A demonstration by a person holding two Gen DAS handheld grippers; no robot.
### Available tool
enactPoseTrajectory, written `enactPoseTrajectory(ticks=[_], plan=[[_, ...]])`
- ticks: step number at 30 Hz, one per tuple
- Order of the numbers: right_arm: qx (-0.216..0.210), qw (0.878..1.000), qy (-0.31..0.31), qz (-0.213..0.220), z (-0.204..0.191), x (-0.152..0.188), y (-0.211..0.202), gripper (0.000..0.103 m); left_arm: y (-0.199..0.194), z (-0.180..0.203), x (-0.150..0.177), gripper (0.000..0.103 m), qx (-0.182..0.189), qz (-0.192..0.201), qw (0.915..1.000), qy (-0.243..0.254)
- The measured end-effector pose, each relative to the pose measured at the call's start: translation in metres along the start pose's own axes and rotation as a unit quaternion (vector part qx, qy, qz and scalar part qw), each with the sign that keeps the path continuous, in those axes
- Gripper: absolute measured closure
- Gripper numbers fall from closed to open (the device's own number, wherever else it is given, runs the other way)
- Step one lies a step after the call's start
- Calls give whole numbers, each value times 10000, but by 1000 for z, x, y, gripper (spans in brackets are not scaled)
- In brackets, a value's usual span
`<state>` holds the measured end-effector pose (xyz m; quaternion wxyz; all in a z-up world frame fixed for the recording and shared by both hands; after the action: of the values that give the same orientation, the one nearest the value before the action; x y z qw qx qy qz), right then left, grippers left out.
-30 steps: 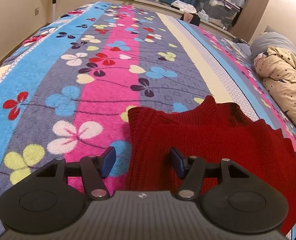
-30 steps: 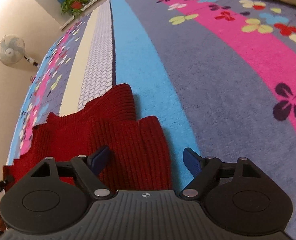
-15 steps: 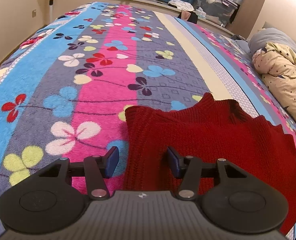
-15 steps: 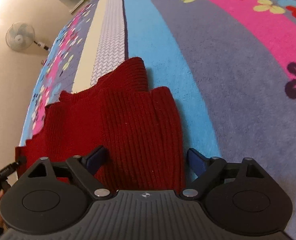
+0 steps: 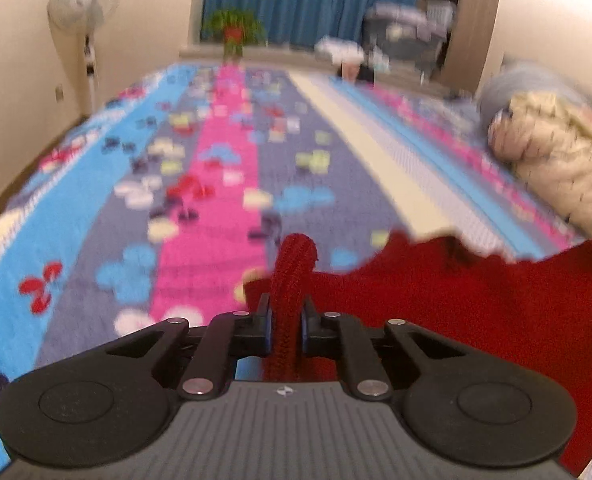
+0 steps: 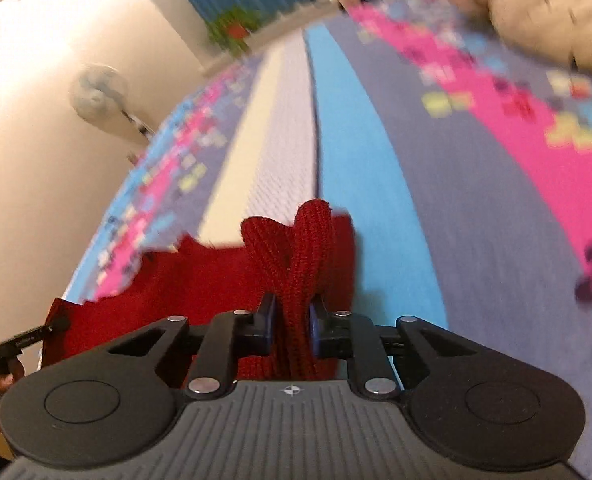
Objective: Fold small clothes
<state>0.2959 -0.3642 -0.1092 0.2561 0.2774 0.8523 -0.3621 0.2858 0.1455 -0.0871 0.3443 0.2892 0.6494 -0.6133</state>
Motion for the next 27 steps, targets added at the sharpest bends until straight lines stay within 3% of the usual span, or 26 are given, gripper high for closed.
enactPoseTrajectory(ticks=[4, 7, 9, 10, 12, 14, 15, 17, 18, 19, 20, 24, 27], plan=[[-318, 9932, -741, 835, -31, -25, -18, 87, -23, -8, -26, 90, -42, 862, 9956, -376], [-328, 9841, -1062, 1387, -39, -39, -24, 87, -26, -17, -35, 90, -404, 1226, 9903, -518], [-56, 9858, -967, 1370, -27, -44, -14, 87, -6, -25, -29, 90, -619, 857, 9928, -557], [140, 9900, -787, 1162, -14, -42, 0, 87, 11, -26, -19, 90, -632, 410, 9957, -535], [533, 9965, -445, 456, 11, -30, 33, 87, 38, -21, 2, 90, -829, -282, 9959, -216], [1087, 9933, -332, -223, 33, -11, 63, 86, 48, -13, 10, 89, -967, -417, 9944, 90], [1161, 9925, -266, -266, 38, -8, 70, 85, 49, -11, 9, 89, -974, -407, 9944, 89], [1166, 9929, -153, -168, 37, -12, 71, 82, 47, -14, 9, 77, -958, -511, 9939, -170], [1212, 9925, -66, -155, 38, -13, 70, 72, 46, -18, 9, 70, -921, -635, 9929, -408], [1284, 9916, 100, -127, 41, -13, 66, 55, 42, -23, 12, 57, -862, -713, 9919, -598], [1350, 9905, 233, -91, 41, -11, 62, 48, 37, -27, 15, 49, -753, -779, 9911, -779], [1129, 9924, 476, 59, 28, 2, 34, 44, 17, -40, 27, 33, -392, -1115, 9865, -1137], [1097, 9933, 368, -42, 16, 14, 17, 34, -12, -43, 39, 26, -26, -1269, 9823, -1375]])
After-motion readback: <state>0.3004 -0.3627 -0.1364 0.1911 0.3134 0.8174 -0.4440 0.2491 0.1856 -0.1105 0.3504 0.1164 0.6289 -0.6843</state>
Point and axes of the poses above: each gripper's, at about its wrist camera, not at the fingertips, and y roughly the way its jaws point, z to its right, x to its underside, the point moved 8 cm from there along y, roughly the way its jaws point, and after that the axes turned 11 degrees about -x, right-handed, at the moved point
